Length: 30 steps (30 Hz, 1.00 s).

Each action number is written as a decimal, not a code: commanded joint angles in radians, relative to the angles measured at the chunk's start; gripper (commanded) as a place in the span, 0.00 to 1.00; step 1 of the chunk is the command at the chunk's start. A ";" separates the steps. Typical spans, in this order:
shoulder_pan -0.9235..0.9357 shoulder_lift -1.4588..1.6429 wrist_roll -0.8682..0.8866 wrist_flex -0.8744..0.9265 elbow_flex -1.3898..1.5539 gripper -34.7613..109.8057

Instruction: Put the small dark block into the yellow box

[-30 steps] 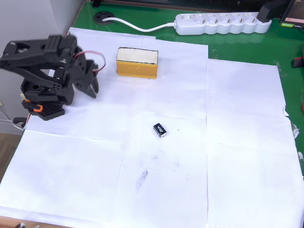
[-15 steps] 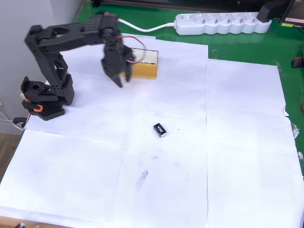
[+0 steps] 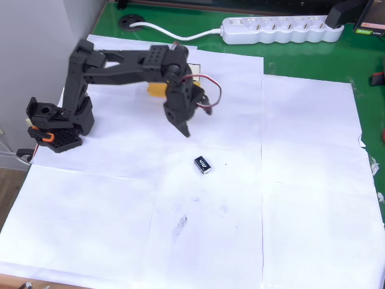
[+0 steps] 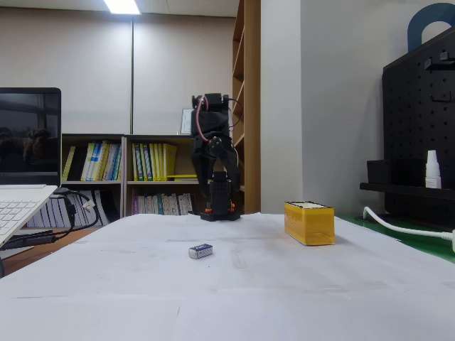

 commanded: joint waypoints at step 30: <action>0.067 0.299 -0.121 -0.252 0.078 0.48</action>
